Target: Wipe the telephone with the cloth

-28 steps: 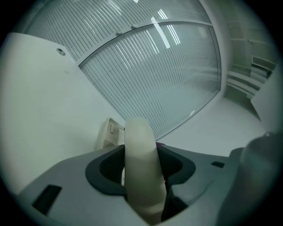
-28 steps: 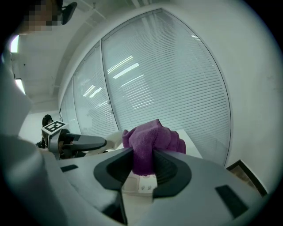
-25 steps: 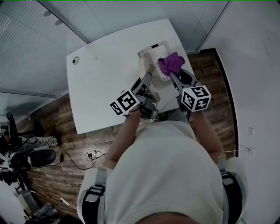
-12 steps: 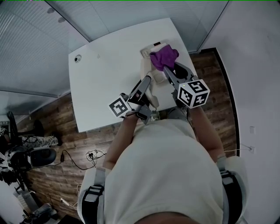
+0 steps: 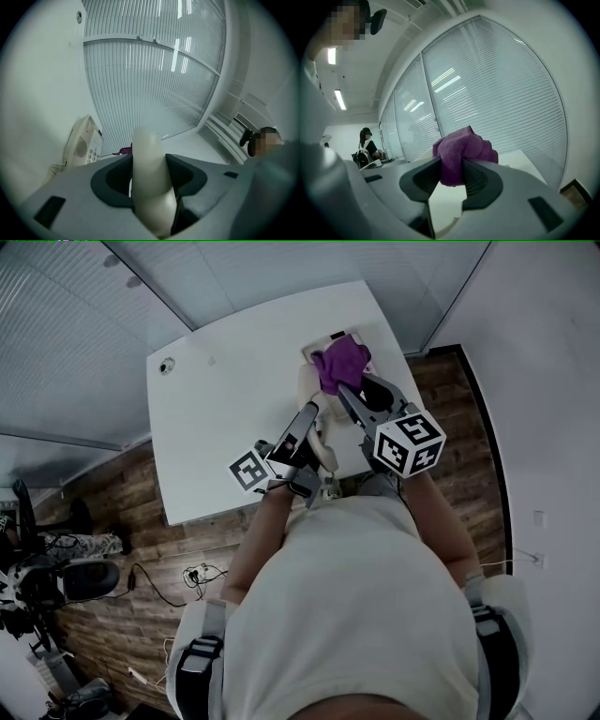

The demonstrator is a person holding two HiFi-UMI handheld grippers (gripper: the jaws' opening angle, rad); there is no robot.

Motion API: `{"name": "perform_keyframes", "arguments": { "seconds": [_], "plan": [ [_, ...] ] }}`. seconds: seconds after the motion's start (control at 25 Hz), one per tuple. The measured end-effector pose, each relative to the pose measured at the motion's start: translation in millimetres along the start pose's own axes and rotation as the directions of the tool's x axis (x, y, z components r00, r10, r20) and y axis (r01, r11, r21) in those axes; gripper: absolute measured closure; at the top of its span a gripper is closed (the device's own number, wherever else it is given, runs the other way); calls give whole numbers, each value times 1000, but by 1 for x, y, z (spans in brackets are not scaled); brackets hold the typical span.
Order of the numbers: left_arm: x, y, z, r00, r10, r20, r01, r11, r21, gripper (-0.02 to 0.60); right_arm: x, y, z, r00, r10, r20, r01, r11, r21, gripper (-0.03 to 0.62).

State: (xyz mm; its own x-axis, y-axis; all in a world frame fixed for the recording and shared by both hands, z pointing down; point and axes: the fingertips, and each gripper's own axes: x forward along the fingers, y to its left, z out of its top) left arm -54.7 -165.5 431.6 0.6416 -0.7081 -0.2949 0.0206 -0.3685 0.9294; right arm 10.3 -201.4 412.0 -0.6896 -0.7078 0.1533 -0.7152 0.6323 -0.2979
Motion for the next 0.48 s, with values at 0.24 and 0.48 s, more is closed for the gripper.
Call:
{"name": "perform_keyframes", "arguments": {
  "seconds": [0.24,0.48],
  "plan": [
    [-2,-2,-2,1000,-14,0,14,1000,2,354,-3,13,-6,999,31,-13,-31,1000,5,459],
    [-3,2,2,1000,-8,14,8,1000,-15,354,-3,22,-19,998,51,-43,-51,999,-8,459]
  ]
}}
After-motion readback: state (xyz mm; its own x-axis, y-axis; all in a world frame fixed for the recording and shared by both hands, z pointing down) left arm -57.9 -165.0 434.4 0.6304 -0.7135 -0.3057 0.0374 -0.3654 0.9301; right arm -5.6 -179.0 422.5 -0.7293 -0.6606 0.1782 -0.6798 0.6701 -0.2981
